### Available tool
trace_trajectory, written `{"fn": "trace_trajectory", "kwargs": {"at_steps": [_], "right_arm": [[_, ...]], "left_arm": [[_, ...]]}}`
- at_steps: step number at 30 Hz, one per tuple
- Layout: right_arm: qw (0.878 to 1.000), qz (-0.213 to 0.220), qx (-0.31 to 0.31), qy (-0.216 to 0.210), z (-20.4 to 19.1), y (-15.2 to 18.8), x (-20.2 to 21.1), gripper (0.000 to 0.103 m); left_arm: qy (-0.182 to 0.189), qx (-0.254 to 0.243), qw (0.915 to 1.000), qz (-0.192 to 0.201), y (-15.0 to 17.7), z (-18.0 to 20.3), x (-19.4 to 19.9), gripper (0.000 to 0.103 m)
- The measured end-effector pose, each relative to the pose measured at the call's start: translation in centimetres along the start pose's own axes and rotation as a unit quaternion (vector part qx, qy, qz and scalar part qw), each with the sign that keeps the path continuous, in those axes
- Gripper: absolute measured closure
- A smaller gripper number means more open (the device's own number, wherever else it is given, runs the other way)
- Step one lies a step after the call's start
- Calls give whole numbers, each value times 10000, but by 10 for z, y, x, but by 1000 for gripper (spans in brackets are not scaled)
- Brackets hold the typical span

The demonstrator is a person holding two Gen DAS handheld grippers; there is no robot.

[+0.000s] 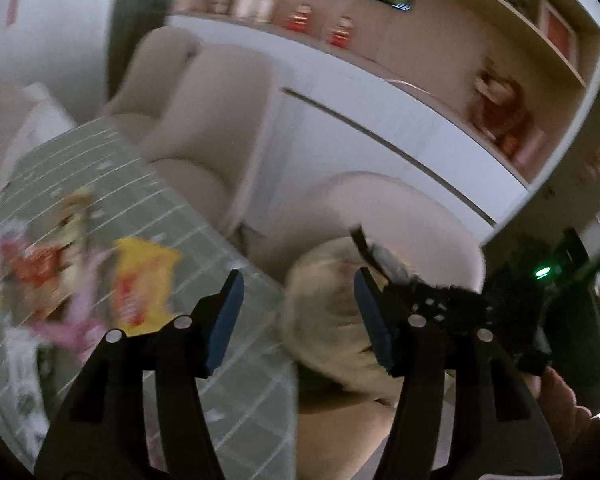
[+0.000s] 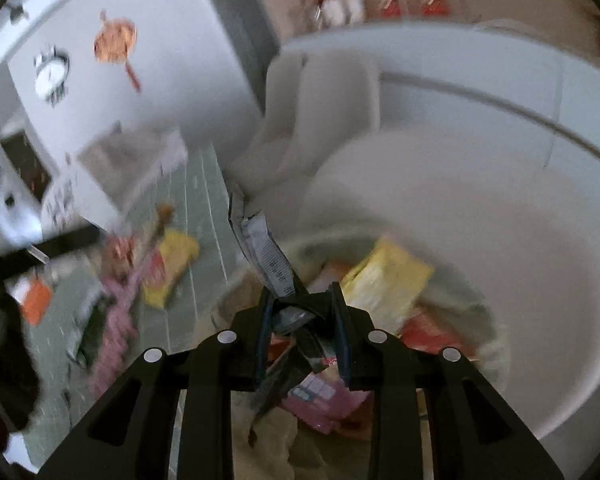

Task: Collect trash
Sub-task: 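Drop the grey wrapper strip into the bin by opening the right gripper, then move both open grippers back over the remaining trash on the table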

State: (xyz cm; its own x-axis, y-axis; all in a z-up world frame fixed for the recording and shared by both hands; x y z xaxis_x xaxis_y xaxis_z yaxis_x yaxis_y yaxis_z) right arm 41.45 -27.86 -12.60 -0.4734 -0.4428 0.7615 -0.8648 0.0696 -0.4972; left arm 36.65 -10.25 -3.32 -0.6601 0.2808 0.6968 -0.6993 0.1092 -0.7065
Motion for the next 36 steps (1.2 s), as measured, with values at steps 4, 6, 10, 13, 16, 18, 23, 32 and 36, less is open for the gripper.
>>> {"fn": "trace_trajectory", "kwargs": {"at_steps": [4, 6, 10, 13, 16, 18, 23, 32, 36], "right_arm": [[9987, -402, -154, 290, 21, 14, -23, 77], [9982, -441, -219, 348, 28, 16, -25, 77], [9975, -489, -244, 450, 34, 19, -29, 76], [9986, -230, -339, 346, 27, 17, -15, 68], [9990, -64, -242, 365, 20, 18, 1, 51], [9987, 79, -192, 456, 14, 19, 13, 49], [9960, 541, -300, 641, -5, 22, 56, 49], [9945, 953, 49, 432, -92, 41, 103, 49], [9948, 953, 112, 335, -135, 57, 100, 49]], "left_arm": [[-333, 568, 9978, -43, 26, -45, 22, 48], [-460, 839, 9954, -61, 40, -65, 29, 48], [-716, 1230, 9898, -88, 61, -91, 40, 48], [-829, 1431, 9862, -19, 69, -103, 54, 48], [-956, 1412, 9853, 38, 78, -118, 73, 46], [-1028, 1386, 9850, 104, 83, -130, 87, 46], [-1137, 1546, 9811, 259, 92, -167, 123, 45], [-1346, 1134, 9832, 477, 121, -221, 189, 43], [-1208, 1406, 9821, 326, 157, -241, 194, 43]]}}
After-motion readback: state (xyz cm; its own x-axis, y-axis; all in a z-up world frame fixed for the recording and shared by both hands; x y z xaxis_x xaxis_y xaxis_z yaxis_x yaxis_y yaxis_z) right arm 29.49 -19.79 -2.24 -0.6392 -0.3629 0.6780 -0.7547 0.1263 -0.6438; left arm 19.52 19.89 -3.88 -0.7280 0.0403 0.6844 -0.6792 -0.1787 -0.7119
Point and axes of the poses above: each gripper's, at about its wrist camera, not at the fingertips, and x roughly against the way its jaws point, z to its right, y to its underside, the point moved 8 cm from there along -x, roughly the way its jaws point, and after that the axes turned 15 degrees about -x, right-handed, at the moved point
